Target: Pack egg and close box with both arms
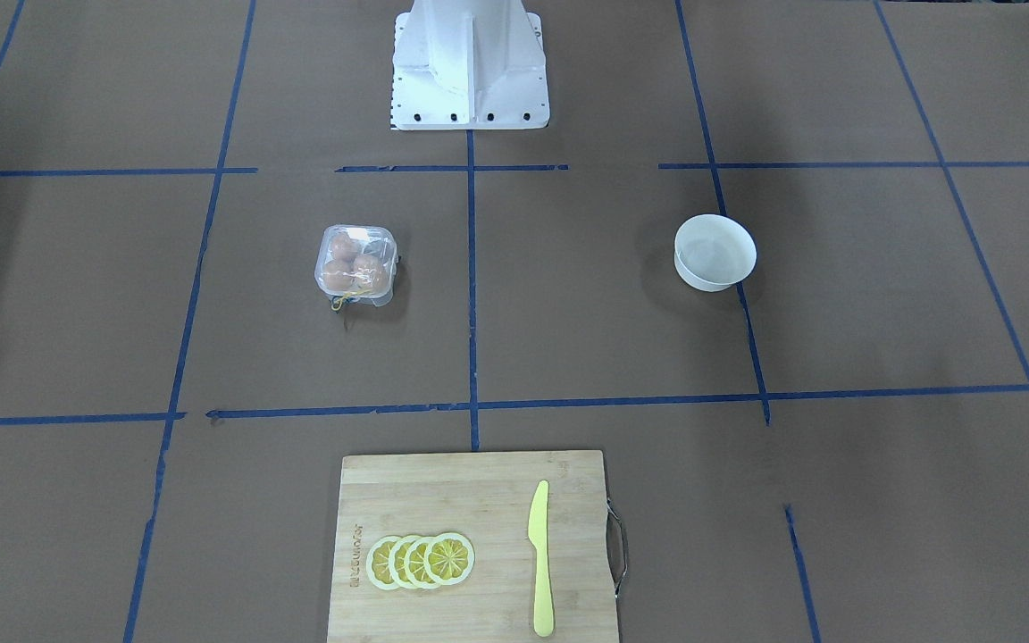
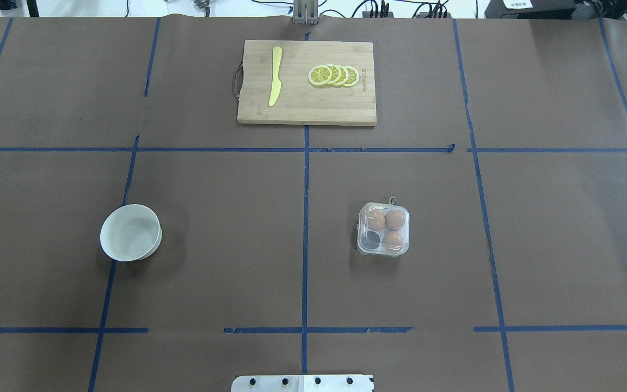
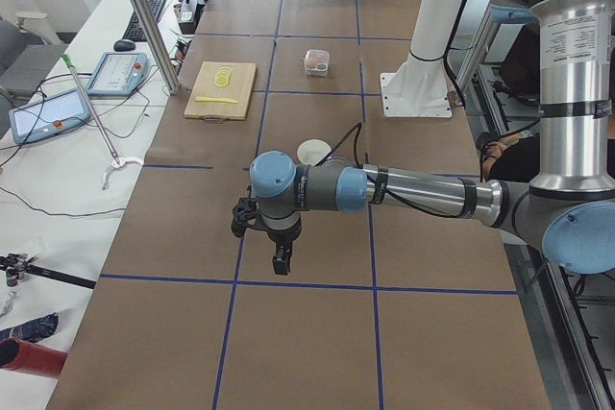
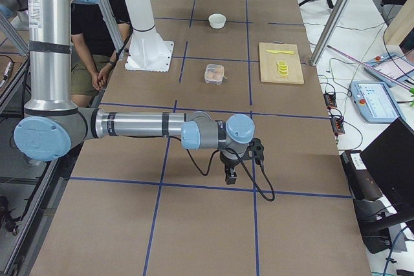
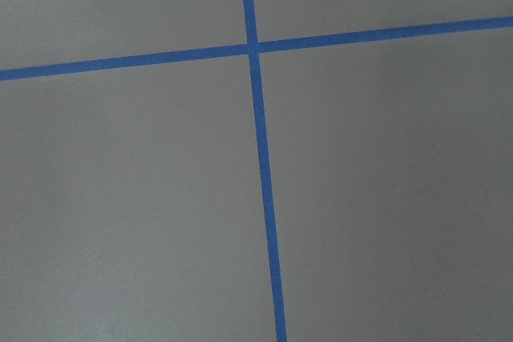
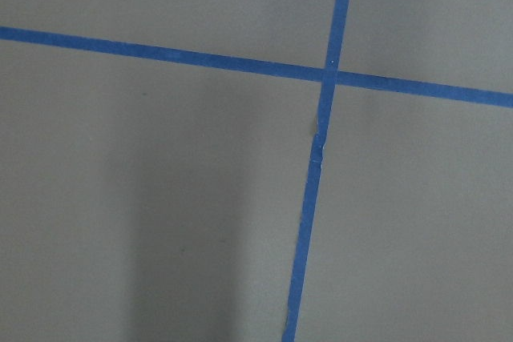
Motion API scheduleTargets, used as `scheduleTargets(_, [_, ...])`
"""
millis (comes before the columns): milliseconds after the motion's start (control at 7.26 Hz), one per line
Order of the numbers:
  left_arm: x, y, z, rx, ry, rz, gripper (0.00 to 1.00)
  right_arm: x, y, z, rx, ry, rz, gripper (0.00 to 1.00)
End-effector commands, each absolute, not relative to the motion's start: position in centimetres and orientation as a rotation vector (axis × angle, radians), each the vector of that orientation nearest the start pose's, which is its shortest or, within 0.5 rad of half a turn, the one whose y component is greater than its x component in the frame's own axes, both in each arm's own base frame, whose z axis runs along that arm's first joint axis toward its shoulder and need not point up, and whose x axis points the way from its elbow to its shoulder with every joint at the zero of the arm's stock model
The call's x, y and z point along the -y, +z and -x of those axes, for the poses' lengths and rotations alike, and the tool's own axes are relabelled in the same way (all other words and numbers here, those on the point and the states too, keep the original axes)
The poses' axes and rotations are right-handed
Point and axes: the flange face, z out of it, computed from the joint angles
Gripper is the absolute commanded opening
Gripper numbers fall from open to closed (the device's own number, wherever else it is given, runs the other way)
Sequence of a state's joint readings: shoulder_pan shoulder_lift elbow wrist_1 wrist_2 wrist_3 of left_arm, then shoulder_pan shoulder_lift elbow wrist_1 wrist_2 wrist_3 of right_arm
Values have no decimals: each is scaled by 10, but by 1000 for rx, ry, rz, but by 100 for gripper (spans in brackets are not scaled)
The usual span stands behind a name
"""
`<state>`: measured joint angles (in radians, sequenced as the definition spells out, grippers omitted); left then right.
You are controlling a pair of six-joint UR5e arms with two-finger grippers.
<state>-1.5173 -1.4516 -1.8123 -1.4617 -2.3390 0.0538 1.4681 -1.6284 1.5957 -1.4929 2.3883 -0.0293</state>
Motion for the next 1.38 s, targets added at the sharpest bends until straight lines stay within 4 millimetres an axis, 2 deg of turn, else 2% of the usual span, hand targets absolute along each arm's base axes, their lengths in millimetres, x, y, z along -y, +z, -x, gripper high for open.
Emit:
scheduleTargets(0, [440,610,41,-766,106,-9,100,475,668,-11,829,-152,-33,100])
scheduleTargets(964, [450,604,39,-761,107,-15,100,484,647,-11,822,-199,-140,100])
scheduleTargets(1239, [450,596,40,-761,111,-31,100,488,639,-11,818,-204,-153,100])
